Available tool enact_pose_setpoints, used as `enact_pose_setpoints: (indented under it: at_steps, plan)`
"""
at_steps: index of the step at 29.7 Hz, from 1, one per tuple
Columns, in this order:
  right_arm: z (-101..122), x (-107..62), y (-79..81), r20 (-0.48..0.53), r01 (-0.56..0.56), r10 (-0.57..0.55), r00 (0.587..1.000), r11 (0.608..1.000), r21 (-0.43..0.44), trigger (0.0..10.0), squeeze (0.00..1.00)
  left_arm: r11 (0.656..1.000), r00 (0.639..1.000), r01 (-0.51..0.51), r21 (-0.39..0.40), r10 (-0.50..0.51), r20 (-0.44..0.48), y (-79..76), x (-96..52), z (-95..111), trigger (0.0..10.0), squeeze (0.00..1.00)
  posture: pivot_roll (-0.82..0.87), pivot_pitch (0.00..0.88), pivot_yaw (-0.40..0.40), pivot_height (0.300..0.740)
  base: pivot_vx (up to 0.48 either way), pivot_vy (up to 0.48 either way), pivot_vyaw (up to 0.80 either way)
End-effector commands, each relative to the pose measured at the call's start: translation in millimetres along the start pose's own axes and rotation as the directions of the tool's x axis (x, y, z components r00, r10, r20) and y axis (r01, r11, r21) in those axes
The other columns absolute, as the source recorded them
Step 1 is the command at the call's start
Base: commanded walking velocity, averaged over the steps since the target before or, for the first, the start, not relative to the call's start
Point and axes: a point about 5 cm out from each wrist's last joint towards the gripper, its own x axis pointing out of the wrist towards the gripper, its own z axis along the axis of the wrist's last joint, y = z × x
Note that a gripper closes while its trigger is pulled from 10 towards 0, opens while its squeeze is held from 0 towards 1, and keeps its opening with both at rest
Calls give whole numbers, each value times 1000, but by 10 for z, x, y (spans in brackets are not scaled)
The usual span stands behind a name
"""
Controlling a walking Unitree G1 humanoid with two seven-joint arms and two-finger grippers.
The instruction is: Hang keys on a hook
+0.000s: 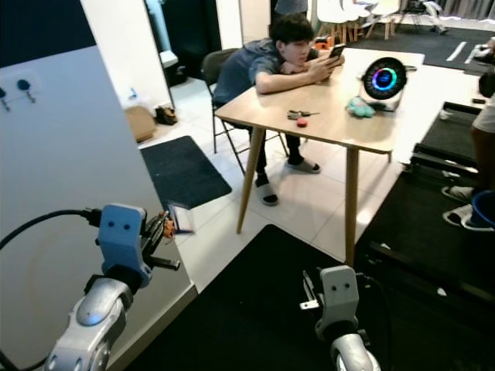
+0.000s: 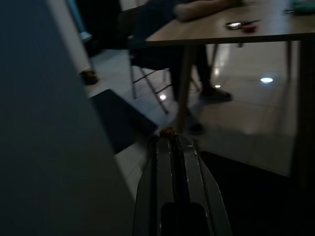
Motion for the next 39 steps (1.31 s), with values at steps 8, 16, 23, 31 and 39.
enact_pose_setpoints:
  at_steps: [8, 16, 23, 31, 39]
  plan:
    - [-35, -21, 41, -13, -20, 20, 1000, 1000, 3, 10000, 0, 1000, 1000, -10, 26, 10, -22, 28, -12, -38, 10000, 0, 63, 129, 71, 740, 0, 0, 800]
    - [-31, -29, 40, -13, -20, 20, 1000, 1000, 3, 10000, 0, 1000, 1000, -8, 25, 8, -24, 22, -14, -37, 10000, 0, 63, 132, 72, 740, 0, 0, 800]
    - [-36, -35, 41, -16, -20, 20, 1000, 1000, 3, 10000, 0, 1000, 1000, -9, 26, 10, -29, 21, -21, -40, 10000, 0, 64, 137, 72, 740, 0, 0, 800]
    - [-39, -39, 38, -18, -20, 20, 1000, 1000, 4, 10000, 0, 1000, 999, -10, 25, 11, -30, 18, -22, -41, 10000, 0, 63, 140, 71, 740, 0, 0, 800]
    - [-42, -36, 36, -20, -17, 17, 1000, 1000, 4, 10000, 0, 1000, 999, -8, 24, 9, -31, 14, -14, -40, 10000, 0, 63, 142, 71, 740, 0, 0, 800]
